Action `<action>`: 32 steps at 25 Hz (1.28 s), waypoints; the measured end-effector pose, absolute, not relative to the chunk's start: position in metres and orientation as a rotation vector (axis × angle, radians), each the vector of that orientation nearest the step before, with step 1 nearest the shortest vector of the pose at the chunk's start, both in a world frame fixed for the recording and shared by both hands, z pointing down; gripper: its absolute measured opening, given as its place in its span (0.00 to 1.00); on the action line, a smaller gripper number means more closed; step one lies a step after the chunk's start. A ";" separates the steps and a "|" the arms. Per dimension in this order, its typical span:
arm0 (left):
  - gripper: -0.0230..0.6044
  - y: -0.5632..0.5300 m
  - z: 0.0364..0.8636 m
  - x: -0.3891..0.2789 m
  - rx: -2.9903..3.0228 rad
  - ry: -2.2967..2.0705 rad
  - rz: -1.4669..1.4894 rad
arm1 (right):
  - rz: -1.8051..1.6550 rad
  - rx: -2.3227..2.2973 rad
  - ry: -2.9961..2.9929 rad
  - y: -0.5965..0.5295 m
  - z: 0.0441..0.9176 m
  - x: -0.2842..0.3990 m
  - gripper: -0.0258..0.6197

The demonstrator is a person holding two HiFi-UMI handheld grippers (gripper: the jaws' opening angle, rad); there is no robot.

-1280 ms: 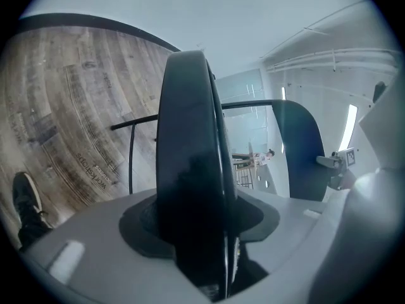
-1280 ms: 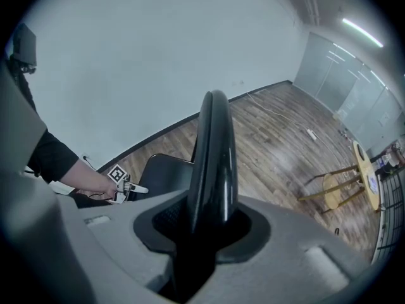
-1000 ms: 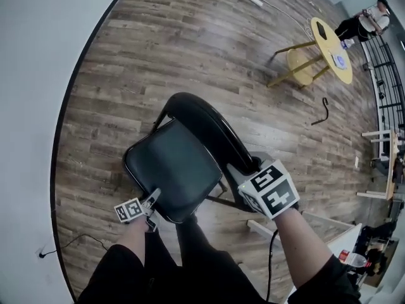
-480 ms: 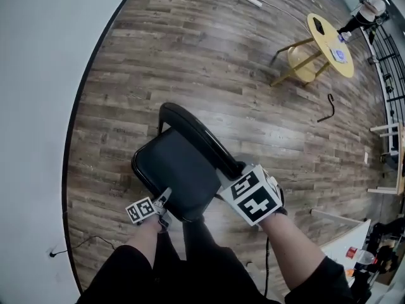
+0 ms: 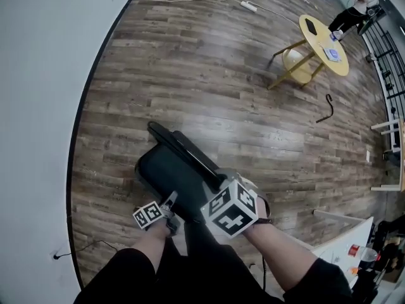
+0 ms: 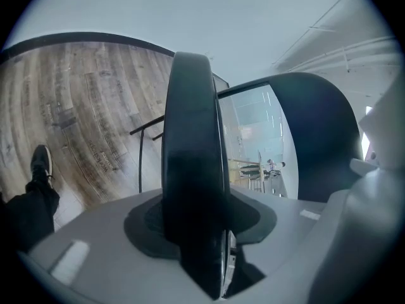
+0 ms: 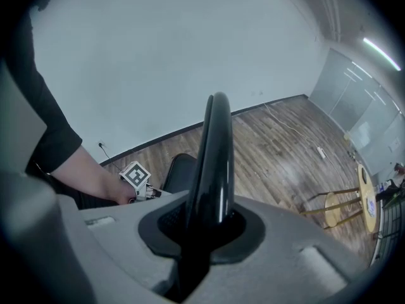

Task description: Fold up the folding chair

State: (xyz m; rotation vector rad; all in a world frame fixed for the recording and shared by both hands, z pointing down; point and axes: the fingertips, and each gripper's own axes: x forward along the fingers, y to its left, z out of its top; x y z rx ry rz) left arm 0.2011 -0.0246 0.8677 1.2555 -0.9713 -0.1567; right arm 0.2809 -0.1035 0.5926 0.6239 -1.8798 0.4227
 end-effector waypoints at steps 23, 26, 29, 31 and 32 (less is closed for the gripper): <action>0.28 -0.010 0.815 0.239 1.224 -0.954 -0.239 | 0.193 0.460 -1.850 -0.018 0.588 0.244 0.13; 0.28 -0.008 0.811 0.240 1.221 -0.957 -0.237 | 0.184 0.446 -1.848 -0.014 0.586 0.243 0.14; 0.27 -0.017 0.802 0.248 1.239 -0.947 -0.251 | 0.175 0.421 -1.843 -0.006 0.586 0.239 0.15; 0.25 -0.030 0.793 0.258 1.260 -0.927 -0.265 | 0.155 0.407 -1.837 -0.001 0.586 0.236 0.16; 0.24 -0.036 0.789 0.263 1.263 -0.921 -0.264 | 0.143 0.405 -1.833 0.000 0.587 0.236 0.17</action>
